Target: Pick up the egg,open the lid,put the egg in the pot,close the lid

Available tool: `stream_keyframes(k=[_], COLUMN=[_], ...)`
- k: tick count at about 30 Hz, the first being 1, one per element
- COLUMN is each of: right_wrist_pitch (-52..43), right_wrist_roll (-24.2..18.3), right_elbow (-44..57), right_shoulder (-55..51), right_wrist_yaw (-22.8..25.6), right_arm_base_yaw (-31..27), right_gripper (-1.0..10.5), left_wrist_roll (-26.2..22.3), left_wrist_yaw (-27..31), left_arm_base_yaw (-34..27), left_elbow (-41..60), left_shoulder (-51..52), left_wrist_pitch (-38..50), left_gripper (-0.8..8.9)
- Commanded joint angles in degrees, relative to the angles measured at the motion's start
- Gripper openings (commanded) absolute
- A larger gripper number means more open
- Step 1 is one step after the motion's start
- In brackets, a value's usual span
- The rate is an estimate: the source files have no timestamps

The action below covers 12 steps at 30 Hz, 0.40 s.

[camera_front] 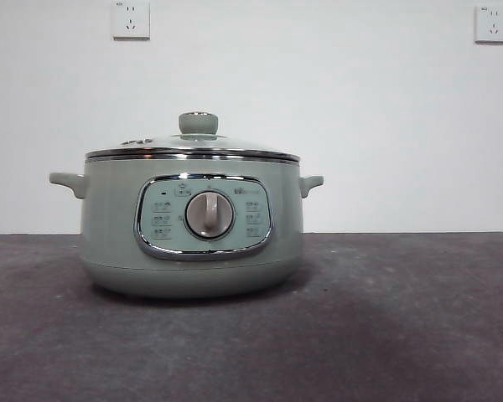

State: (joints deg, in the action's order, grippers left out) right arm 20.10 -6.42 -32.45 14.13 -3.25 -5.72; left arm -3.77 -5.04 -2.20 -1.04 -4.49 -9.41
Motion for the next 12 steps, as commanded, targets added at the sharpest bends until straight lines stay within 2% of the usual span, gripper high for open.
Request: stream_keyframes(k=[1,6,12], right_wrist_pitch=[-4.6,-10.2,-11.6], right_wrist_roll=[1.2,5.1,5.4], right_elbow=[9.2,21.0,28.5], right_shoulder=[-4.0,-9.9,-13.7], right_wrist_yaw=[0.0,0.2,0.2], right_arm_base_yaw=[-0.1,-0.1,-0.1], right_gripper=[0.0,0.0,0.0], left_wrist_roll=[0.6,0.6,0.6], left_wrist_yaw=[0.2,0.2,0.2], left_arm_base_yaw=[-0.2,-0.2,-0.2], left_elbow=[0.5,0.5,0.5], left_shoulder=[0.0,0.0,0.0], left_wrist_pitch=[0.0,0.0,0.0], left_gripper=[-0.03,-0.03,-0.03])
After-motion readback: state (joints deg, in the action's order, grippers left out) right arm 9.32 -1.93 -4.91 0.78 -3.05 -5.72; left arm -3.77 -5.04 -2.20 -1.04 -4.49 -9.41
